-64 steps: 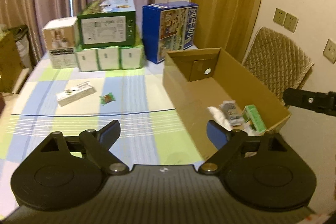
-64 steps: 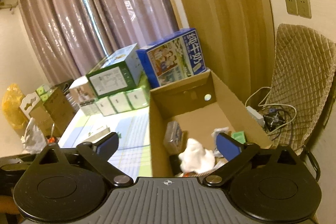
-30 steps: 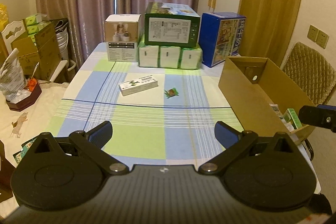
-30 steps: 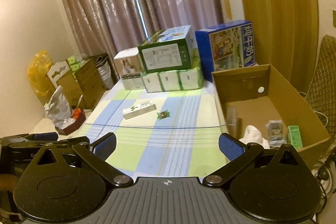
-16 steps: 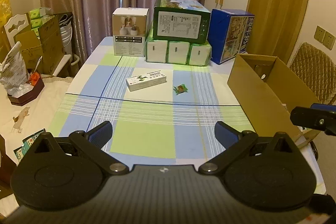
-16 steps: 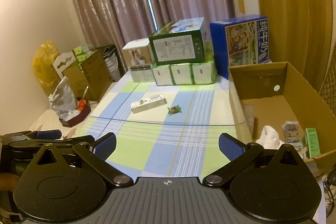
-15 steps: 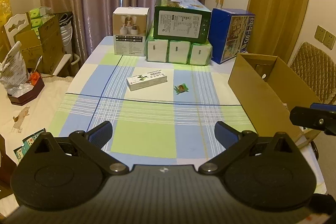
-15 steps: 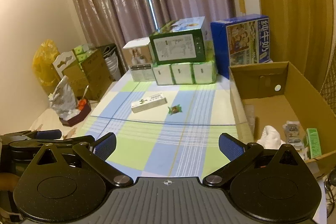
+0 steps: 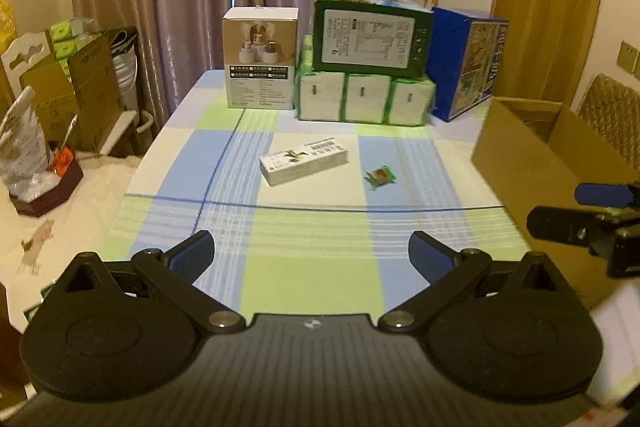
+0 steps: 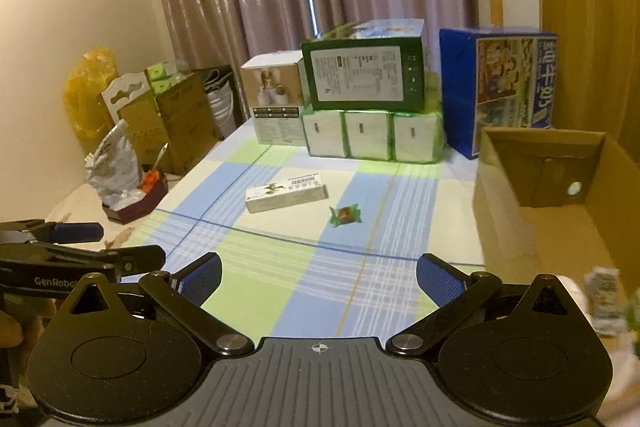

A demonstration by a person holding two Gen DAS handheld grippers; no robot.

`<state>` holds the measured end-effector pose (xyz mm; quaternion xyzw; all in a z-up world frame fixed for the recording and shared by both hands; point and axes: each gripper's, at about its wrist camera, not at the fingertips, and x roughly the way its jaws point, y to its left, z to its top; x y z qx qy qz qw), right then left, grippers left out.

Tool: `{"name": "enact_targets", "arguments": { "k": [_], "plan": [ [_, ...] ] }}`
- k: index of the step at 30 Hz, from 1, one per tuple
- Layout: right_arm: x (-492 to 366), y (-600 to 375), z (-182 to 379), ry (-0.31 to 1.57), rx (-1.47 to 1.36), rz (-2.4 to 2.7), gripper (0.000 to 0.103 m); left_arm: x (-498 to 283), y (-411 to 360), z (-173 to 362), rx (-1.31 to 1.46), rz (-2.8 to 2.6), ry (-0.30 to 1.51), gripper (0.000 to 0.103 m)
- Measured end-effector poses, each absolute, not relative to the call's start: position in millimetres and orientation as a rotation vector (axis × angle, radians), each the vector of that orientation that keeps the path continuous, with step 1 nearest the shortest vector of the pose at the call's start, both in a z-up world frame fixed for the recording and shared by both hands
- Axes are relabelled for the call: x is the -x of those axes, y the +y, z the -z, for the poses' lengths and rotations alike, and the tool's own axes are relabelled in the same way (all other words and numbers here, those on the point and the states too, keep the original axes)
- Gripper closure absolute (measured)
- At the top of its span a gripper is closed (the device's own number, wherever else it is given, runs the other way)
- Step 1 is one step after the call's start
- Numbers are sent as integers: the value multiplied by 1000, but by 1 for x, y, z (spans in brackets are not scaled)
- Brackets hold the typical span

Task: Organize objects
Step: 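Move both tools back toward the white medicine box and green candy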

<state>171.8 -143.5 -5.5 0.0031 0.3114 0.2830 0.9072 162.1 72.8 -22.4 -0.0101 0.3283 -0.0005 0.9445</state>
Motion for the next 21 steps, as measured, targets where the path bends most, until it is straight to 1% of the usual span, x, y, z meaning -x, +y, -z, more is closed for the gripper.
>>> {"name": "enact_targets", "arguments": {
  "k": [7,9,11,19,21],
  "plan": [
    [-231,-122,50,653,-50,-590,4,-213,90,65,12,-44,687,1],
    [-243,-116,60,649,-45,-611,11,-227,94,77,12,-46,691,1],
    [-254,-111,70,651,-33,-628,15,-239,97,86,13,-56,698,1],
    [-292,-95,102,663,15,-618,22,-282,102,110,-2,-70,699,1],
    [-303,-90,109,660,34,-609,25,-291,102,114,-7,-63,695,1]
  ]
}}
